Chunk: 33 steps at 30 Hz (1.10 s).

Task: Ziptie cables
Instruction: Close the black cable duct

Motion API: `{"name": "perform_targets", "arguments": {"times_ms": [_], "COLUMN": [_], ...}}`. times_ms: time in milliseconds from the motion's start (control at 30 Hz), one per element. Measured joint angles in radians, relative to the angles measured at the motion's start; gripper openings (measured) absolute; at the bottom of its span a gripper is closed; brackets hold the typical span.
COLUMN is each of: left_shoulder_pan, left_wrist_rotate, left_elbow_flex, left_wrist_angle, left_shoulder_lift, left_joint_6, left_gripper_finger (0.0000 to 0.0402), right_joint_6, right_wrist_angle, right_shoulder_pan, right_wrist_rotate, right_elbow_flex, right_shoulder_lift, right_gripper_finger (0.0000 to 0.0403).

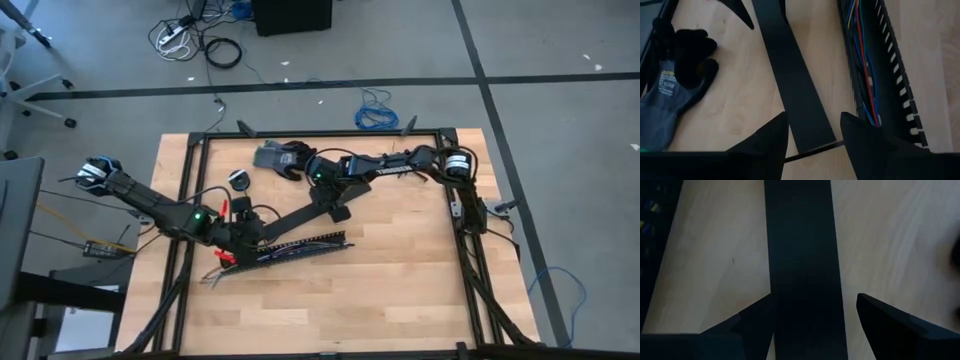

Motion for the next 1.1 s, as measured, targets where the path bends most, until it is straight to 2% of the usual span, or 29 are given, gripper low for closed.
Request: {"name": "perform_targets", "arguments": {"times_ms": [400,833,1100], "left_shoulder_pan": [0.000,0.000,0.000], "left_wrist_rotate": [0.000,0.000,0.000], "left_elbow_flex": [0.000,0.000,0.000], "left_wrist_angle": [-0.012,-0.010,-0.010], "left_shoulder_lift": [0.000,0.000,0.000], "left_joint_6": [-0.001,-0.001,-0.001], "left_gripper_finger": [0.0173,0.0173,0.0173], "right_joint_6": [0.045,0.056,0.050], "right_wrist_angle": [-0.103,-0.094,-0.091], "right_shoulder_pan": [0.000,0.002,0.003], "right_wrist_rotate": [-0.017,-0.013,0.013], "right_elbow_flex": [0.001,-0.005,-0.004], "right_shoulder_lift": [-0.005,0.000,-0.001], "right_gripper_finger": [0.0237,0.0270,0.0254]}}
